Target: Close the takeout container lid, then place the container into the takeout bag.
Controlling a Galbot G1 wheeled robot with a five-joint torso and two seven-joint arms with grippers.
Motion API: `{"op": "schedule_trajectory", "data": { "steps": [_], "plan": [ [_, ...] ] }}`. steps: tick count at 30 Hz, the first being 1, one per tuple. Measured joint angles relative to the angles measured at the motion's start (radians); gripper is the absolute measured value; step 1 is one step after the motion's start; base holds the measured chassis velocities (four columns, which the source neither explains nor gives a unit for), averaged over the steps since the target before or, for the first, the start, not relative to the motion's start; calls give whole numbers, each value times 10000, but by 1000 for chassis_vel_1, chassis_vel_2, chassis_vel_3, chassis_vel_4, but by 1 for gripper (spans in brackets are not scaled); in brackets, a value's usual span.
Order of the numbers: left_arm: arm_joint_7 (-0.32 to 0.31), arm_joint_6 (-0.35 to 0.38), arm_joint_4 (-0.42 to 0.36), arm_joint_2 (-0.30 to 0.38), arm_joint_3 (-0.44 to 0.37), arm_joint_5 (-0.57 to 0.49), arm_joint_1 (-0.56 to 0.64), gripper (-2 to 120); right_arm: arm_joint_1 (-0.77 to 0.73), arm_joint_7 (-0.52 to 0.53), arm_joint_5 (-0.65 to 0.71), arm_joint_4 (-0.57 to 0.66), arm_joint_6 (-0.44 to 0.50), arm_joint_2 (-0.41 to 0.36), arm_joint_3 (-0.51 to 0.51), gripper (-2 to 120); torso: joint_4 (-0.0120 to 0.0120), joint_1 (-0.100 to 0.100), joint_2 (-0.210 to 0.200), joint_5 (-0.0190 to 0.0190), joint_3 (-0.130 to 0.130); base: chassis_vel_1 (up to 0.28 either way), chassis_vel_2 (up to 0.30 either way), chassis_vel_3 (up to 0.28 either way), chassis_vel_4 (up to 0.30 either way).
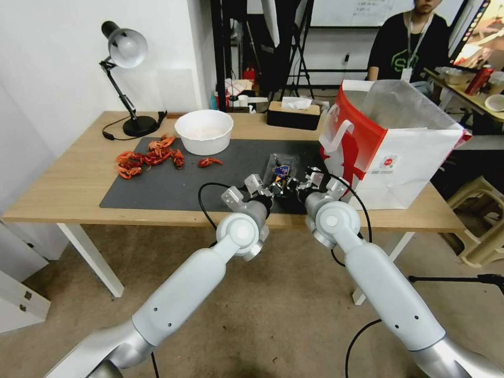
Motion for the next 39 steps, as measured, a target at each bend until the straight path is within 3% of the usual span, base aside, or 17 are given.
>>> {"op": "schedule_trajectory", "data": {
  "steps": [5,13,18,21,30,39],
  "plan": [
    [388,-154,-327,360,-128,1158,231,9,-17,1,-32,44,0,-1,5,0,-1,1,0,-1,1,0,0,0,0],
    [1631,-502,-1052,1337,-984,4916,1266,41,-12,12,-67,86,-8,-31,-11,0,-1,1,0,-2,1,0,0,0,0],
    [1882,-494,-1400,1703,-1486,6146,1872,55,6,14,-86,92,-13,-31,-23,0,0,1,0,-1,1,0,0,0,0],
    [2319,-565,-1617,2034,-2144,7564,2548,71,42,15,-95,102,-26,-42,-29,0,2,1,0,-2,1,0,0,0,0],
    [2745,-1060,-2215,2687,-3661,8778,4275,99,52,-20,-162,115,-25,-74,-32,0,1,1,0,0,2,0,0,0,0],
    [2523,-1614,-2515,2697,-4474,9192,5754,100,-40,-31,-219,192,-9,-62,49,0,-4,1,0,0,1,0,0,0,0]
  ]
}}
